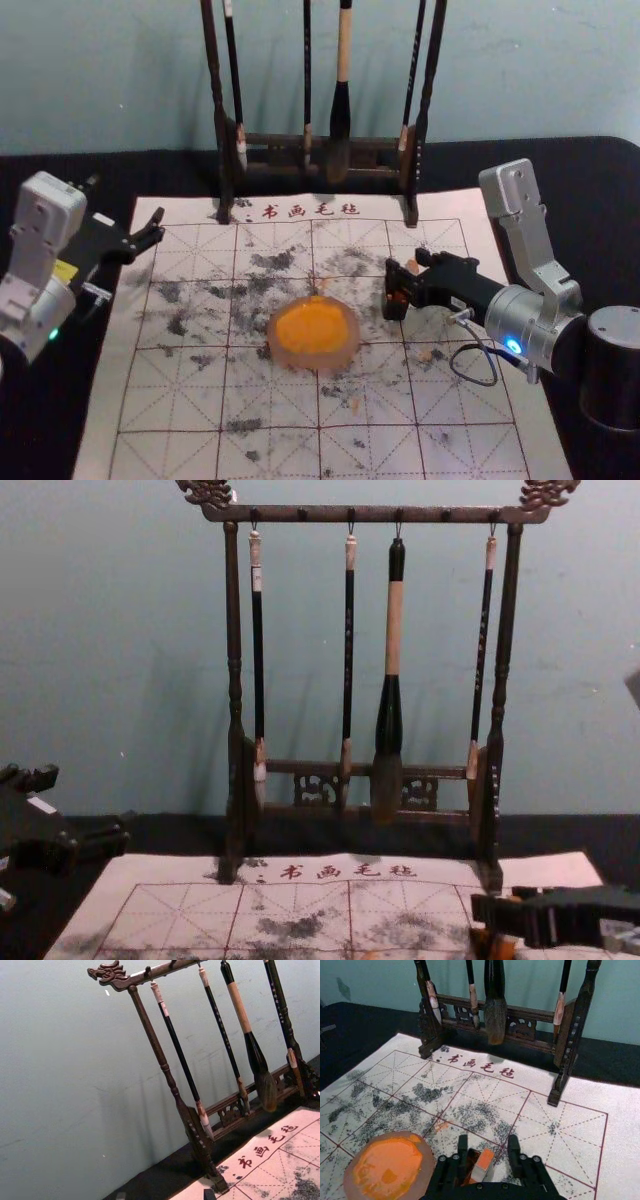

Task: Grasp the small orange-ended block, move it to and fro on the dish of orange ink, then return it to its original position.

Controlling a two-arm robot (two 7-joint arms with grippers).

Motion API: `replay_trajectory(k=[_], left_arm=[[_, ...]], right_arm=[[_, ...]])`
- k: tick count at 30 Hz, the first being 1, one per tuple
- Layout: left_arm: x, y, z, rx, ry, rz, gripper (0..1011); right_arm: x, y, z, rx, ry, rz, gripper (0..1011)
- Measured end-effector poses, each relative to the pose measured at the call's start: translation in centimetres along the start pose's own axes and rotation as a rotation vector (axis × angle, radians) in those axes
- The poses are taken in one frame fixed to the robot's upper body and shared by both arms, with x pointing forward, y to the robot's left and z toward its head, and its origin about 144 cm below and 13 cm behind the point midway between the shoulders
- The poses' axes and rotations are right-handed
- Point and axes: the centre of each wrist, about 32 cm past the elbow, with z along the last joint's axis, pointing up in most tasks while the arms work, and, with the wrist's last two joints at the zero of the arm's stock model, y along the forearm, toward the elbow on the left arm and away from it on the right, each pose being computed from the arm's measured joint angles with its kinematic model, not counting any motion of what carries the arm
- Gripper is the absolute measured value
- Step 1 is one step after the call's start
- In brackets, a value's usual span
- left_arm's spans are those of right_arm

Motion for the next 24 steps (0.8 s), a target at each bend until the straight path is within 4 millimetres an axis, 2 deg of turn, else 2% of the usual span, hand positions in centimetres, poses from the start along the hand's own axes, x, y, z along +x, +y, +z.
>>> replay_trajectory(k=[5,7,8,10,15,24], left_arm=[[0.00,0.00,0.00,0.000,0.000,0.000,1001],[0.00,0.00,0.00,0.000,0.000,0.000,1001],[0.00,0.00,0.00,0.000,0.000,0.000,1001],[0.00,0.00,0.00,0.000,0.000,0.000,1001],[0.00,0.00,0.00,0.000,0.000,0.000,1001],[0.00,0.00,0.00,0.000,0.000,0.000,1001]], right_arm=[[0.00,0.00,0.00,0.000,0.000,0.000,332],[0.00,0.00,0.00,0.001,0.001,0.000,291],[0.00,0.00,0.00,0.001,0.001,0.000,230],[0.00,0.00,0.00,0.001,0.001,0.001,199],[0.00,0.00,0.01,0.001,0.002,0.001,150],[0.00,0.00,0.00,0.001,0.002,0.001,146]])
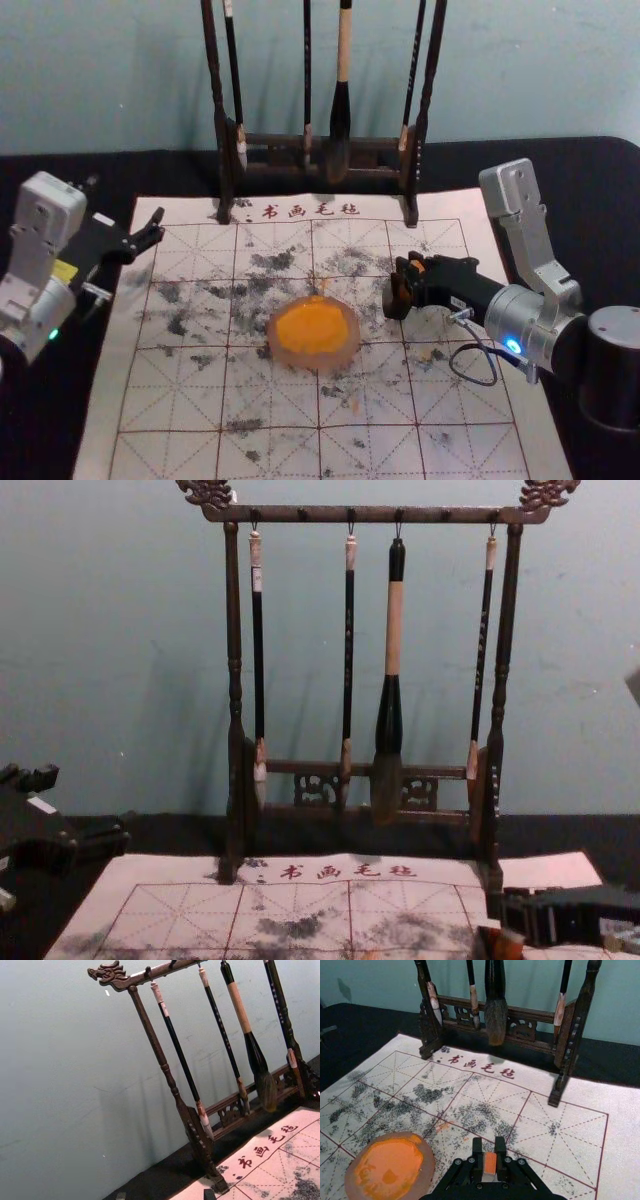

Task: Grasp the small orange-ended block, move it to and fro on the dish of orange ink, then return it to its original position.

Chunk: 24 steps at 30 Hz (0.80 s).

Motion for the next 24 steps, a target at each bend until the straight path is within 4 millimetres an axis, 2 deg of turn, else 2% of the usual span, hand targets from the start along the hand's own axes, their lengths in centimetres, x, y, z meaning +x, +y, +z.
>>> replay_trajectory(k=[13,24], left_arm=[[0.0,0.0,0.0,0.000,0.000,0.000,1001],[0.0,0.0,0.0,0.000,0.000,0.000,1001]], right_arm=[[0.2,-0.3,0.0,0.054,0.019,0.050,145],[1.2,-1.3,1.3,0.123,-0.046,0.102,145]])
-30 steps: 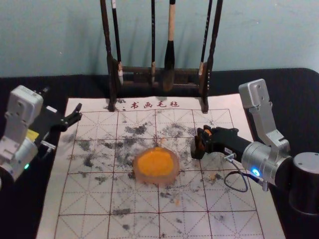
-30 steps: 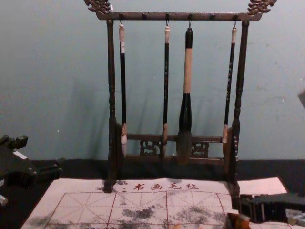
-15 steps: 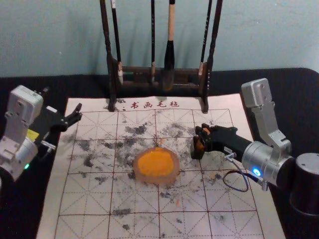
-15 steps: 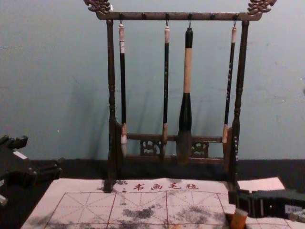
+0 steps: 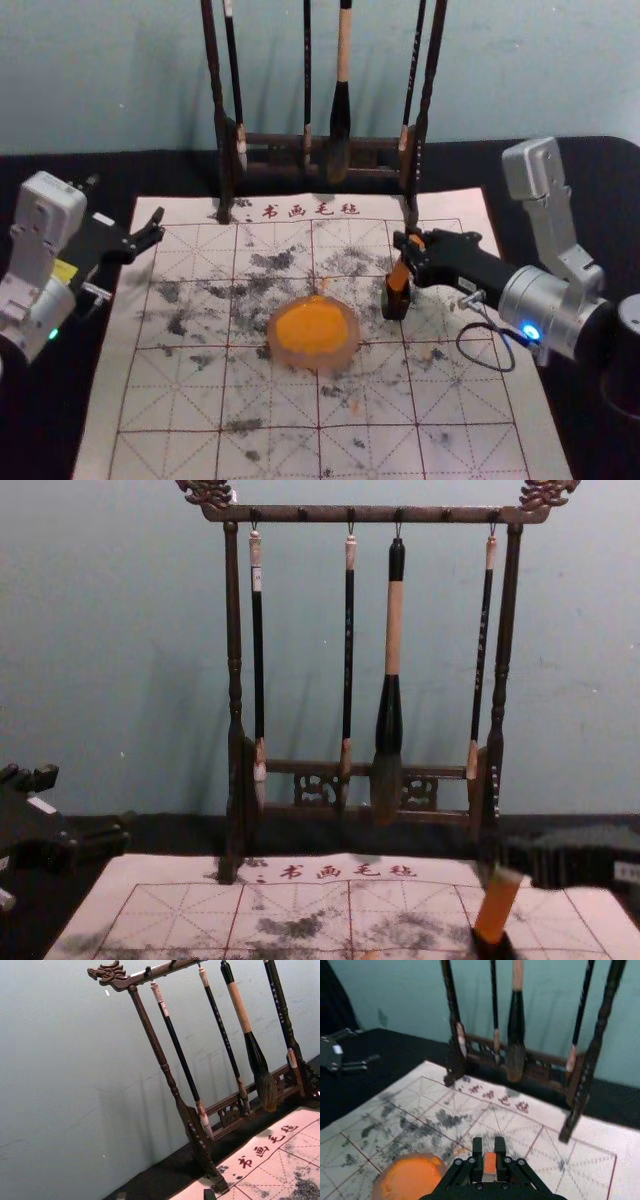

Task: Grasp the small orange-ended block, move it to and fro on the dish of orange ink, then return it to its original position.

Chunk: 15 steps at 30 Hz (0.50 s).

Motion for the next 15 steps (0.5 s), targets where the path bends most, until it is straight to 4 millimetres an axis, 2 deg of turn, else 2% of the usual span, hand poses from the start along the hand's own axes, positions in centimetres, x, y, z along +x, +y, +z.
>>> replay_trajectory(k=[8,15], left_arm=[[0.0,0.0,0.0,0.000,0.000,0.000,1001],[0.0,0.0,0.0,0.000,0.000,0.000,1001]], right_arm=[[1.3,-0.3,1.2,0.095,-0.077,0.073,145],[2.5,0.9,1.4,0.162,-0.213,0.220,145]])
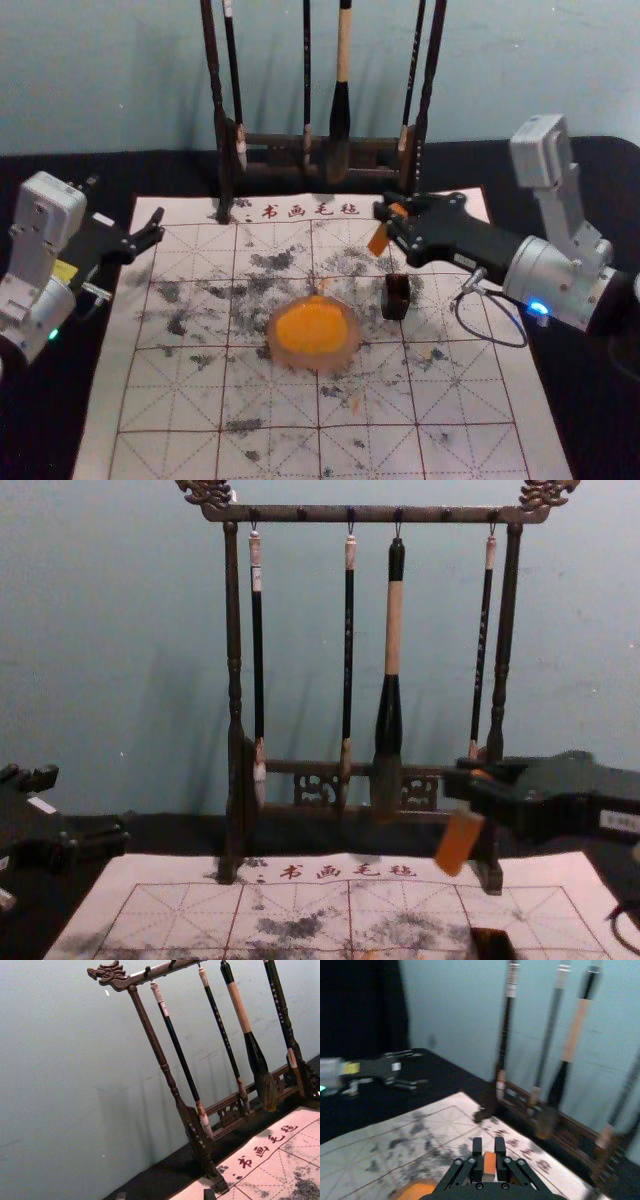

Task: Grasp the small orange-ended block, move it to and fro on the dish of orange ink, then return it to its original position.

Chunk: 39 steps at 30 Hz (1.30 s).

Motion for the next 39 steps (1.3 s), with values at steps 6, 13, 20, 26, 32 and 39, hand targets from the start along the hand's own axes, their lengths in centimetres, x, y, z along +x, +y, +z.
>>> replay_trajectory(k=[6,13,20,26,32,39], left_arm=[[0.0,0.0,0.0,0.000,0.000,0.000,1001],[0.0,0.0,0.0,0.000,0.000,0.000,1001],[0.0,0.0,0.0,0.000,0.000,0.000,1001],[0.0,0.0,0.0,0.000,0.000,0.000,1001],[0.0,0.0,0.0,0.000,0.000,0.000,1001],[0.0,0.0,0.0,0.000,0.000,0.000,1001]], right_arm=[[0.7,1.0,-0.1,0.011,-0.069,0.110,145],[1.6,2.2,-0.3,-0.004,-0.120,0.214,145],[2.4,3.4,-0.3,-0.057,-0.121,0.279,145],[2.9,4.7,-0.2,-0.117,-0.113,0.318,145],[2.9,5.8,-0.5,-0.149,-0.110,0.328,145],[2.7,6.9,-0.7,-0.169,-0.100,0.332,145]])
